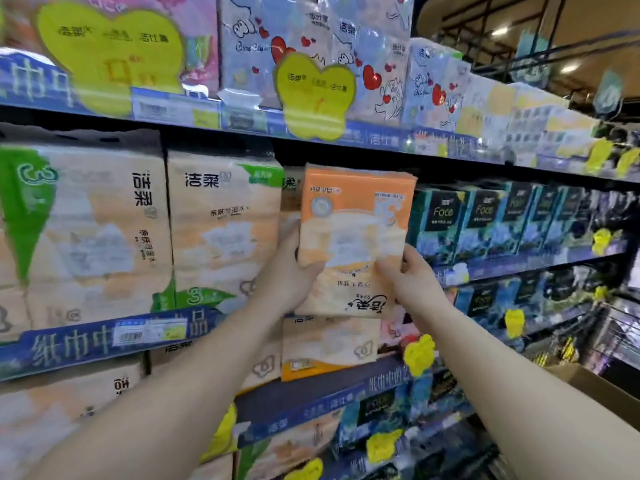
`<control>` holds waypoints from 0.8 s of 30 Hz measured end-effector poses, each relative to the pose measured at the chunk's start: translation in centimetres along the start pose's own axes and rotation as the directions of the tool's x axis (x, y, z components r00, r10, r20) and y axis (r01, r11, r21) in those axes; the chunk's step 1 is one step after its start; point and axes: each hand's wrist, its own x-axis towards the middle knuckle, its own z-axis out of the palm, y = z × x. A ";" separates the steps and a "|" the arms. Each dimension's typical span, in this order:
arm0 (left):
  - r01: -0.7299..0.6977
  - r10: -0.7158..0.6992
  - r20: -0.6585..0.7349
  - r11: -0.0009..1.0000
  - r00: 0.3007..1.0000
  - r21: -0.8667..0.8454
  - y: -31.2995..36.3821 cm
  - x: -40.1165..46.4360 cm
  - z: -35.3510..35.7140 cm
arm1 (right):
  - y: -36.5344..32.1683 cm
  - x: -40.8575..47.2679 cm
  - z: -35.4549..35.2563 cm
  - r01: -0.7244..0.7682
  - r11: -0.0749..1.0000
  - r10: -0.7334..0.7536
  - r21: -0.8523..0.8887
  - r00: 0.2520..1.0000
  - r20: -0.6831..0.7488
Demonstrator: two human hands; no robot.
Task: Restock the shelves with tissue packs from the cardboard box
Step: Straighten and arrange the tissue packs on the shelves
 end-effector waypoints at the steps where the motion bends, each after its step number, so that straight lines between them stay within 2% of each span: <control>1: -0.015 0.015 -0.027 1.000 1.000 0.001 0.3 0.8 0.6 | 0.0 1.0 -0.4 0.008 1.000 -0.008 -0.005 1.000 -0.001; 7: -0.022 0.029 -0.119 0.998 0.992 0.061 0.3 4.2 3.9 | 1.9 6.4 -1.3 0.068 0.994 -0.070 0.083 0.997 0.025; 12: 0.090 -0.067 -0.194 0.989 0.979 0.114 -1.1 5.8 5.0 | 3.7 11.0 -0.3 0.099 0.991 -0.115 0.095 0.976 0.183; 17: 0.170 -0.124 -0.267 0.973 0.956 0.157 -0.5 6.2 6.4 | 5.7 13.7 -0.3 0.118 0.986 -0.151 0.115 0.923 0.353; 21: 0.209 -0.159 -0.332 0.971 0.930 0.121 0.2 6.2 7.9 | 6.9 14.8 -0.8 0.181 0.977 -0.213 0.116 0.880 0.424; 24: 0.204 -0.201 -0.411 0.978 0.889 -0.037 0.9 6.2 9.8 | 6.6 15.9 -1.8 0.224 0.963 -0.266 0.150 0.879 0.396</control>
